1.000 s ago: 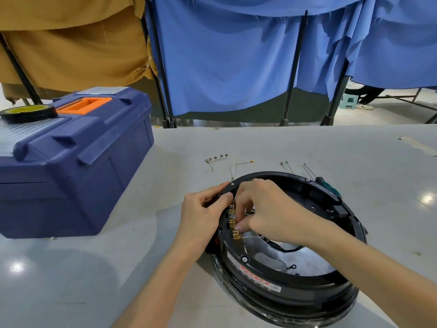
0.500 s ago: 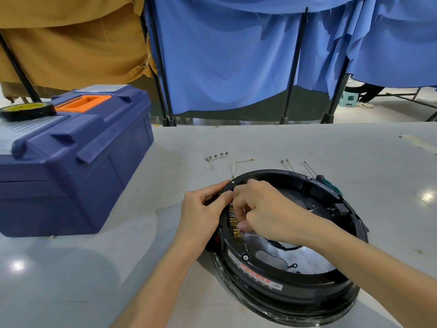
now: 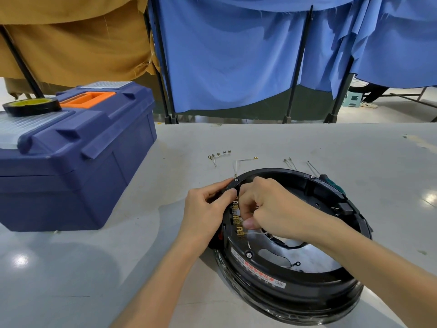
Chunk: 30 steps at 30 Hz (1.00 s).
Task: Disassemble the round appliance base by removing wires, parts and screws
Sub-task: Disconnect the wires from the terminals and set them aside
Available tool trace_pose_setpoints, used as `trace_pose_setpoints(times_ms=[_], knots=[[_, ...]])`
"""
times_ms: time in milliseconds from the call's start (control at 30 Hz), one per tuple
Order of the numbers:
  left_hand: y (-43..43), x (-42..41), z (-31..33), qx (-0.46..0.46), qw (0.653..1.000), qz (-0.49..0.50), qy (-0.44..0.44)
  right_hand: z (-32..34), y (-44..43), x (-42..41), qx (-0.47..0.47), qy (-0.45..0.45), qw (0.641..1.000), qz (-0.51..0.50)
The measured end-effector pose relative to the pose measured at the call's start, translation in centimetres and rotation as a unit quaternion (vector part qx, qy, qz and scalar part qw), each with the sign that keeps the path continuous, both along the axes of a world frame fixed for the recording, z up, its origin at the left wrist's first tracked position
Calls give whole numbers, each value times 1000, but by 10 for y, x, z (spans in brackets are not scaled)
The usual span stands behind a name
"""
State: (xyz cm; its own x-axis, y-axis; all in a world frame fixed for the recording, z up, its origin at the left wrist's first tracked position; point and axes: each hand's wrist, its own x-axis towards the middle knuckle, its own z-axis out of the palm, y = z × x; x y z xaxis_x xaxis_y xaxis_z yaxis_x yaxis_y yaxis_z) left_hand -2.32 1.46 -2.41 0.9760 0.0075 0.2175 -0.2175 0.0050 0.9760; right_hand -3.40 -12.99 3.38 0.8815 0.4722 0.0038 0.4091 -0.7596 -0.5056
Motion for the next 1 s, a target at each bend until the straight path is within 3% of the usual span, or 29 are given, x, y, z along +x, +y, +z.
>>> trace_pose_setpoints(times_ms=[167,500,1000], knots=[[-1,0,0,-3,1000,4,6,-1,-10,-1,36,3,999,-3],[-1,0,-1,-13,1000,-2,0,-7,-2,-7,-61,-80,995,2],[0,2,-3,-10,1000,-4,-4,-6,11,-6,-89,-67,994,3]])
